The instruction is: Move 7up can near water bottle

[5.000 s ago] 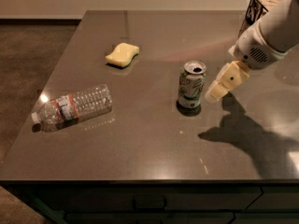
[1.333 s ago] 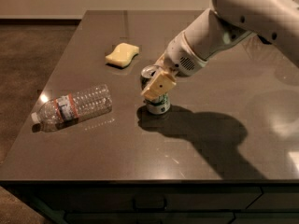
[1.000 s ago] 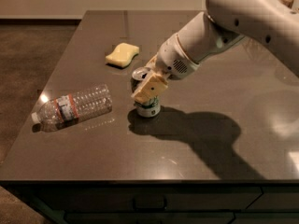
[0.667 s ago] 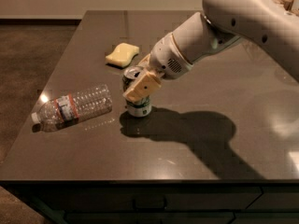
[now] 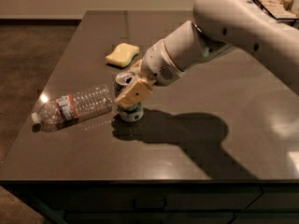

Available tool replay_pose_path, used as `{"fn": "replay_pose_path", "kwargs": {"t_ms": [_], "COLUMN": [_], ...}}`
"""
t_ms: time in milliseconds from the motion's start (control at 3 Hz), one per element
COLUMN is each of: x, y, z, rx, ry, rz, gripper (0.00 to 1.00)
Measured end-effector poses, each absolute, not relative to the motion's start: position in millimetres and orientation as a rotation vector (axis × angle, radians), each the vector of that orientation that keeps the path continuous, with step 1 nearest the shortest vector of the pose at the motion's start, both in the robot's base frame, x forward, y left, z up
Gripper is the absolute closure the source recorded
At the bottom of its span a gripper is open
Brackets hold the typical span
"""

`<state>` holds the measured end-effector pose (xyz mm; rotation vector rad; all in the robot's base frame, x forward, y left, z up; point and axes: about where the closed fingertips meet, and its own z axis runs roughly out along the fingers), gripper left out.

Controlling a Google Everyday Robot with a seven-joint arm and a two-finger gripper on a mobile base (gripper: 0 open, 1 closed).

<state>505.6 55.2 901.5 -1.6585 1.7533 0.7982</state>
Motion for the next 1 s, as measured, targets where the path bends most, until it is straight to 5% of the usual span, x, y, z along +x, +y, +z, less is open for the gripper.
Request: {"fn": "replay_pose_path", "kwargs": {"t_ms": [1000], "x": [500.5], "y": [60.6], "z": [894.0], "rx": [-1.664], "ry": [1.737], "rz": [0.791], "gripper": [0.12]}}
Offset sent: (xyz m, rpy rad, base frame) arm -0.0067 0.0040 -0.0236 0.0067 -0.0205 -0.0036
